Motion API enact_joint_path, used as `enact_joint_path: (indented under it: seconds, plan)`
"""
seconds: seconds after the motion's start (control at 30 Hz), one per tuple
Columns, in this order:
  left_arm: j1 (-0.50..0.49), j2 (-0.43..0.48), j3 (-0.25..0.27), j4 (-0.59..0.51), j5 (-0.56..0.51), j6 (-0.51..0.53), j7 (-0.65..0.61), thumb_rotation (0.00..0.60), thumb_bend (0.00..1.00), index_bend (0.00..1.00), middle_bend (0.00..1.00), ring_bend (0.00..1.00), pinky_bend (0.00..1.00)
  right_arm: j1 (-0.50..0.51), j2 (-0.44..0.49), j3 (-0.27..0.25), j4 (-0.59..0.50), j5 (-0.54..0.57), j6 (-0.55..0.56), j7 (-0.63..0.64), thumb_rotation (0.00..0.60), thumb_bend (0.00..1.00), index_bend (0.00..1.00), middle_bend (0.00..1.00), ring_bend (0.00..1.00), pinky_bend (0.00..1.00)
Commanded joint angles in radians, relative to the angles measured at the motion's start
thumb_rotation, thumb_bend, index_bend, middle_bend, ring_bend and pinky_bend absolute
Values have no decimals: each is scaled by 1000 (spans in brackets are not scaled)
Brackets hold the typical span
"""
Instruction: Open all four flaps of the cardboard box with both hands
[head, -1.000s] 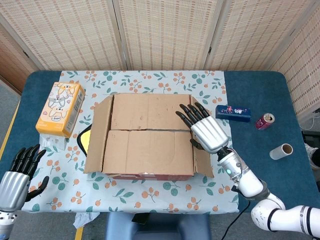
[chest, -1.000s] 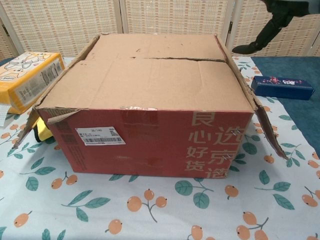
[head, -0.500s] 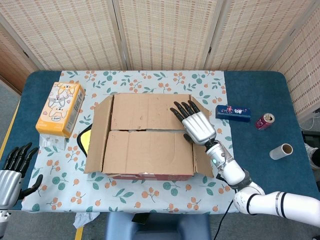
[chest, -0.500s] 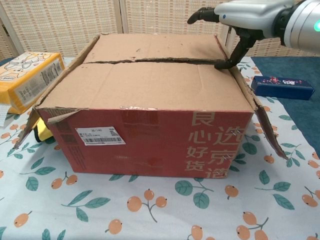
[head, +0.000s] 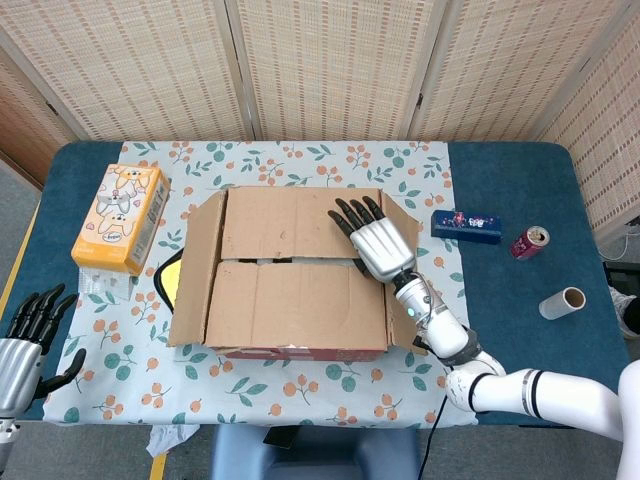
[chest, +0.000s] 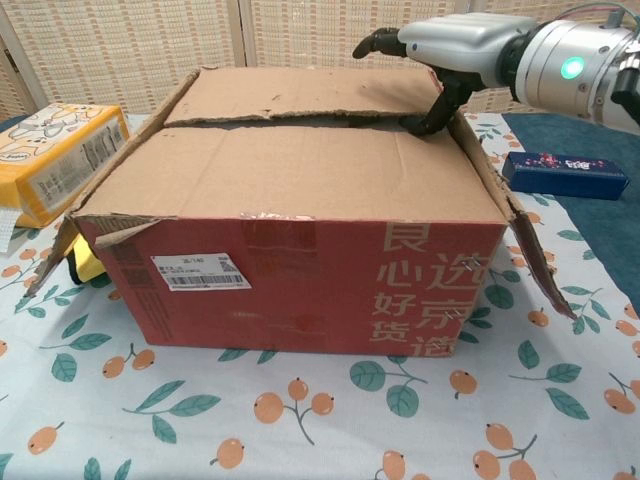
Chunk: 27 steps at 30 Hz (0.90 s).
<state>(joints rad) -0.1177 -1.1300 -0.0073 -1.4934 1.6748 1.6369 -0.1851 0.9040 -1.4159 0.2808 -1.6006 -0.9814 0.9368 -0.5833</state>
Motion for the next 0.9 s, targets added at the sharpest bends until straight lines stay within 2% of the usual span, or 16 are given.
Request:
enact_joint_path:
  seconds: [0.03, 0.27, 0.43, 0.73, 0.9]
  plan:
    - [-2, 2, -1, 4, -1, -3, -8, 600, 448, 0, 0, 0, 0, 8, -7, 6, 9, -7, 11, 18, 600, 349, 0, 0, 0, 0]
    - [-8, 1, -8, 16, -9, -13, -29, 600, 448, 0, 0, 0, 0, 16, 17, 41, -2, -38, 39, 77, 600, 348, 0, 0, 0, 0]
    - [-13, 2, -10, 26, -11, -18, -57, 600, 449, 0, 0, 0, 0, 40, 37, 80, 2, -13, 24, 113, 600, 348, 0, 0, 0, 0]
    - [-14, 0, -14, 34, -24, -27, -68, 600, 448, 0, 0, 0, 0, 112, 37, 148, 72, 59, 31, 95, 600, 348, 0, 0, 0, 0]
    - [-18, 4, -14, 41, -25, -34, -106, 600, 449, 0, 0, 0, 0, 158, 23, 180, 146, 101, 40, 74, 600, 349, 0, 0, 0, 0]
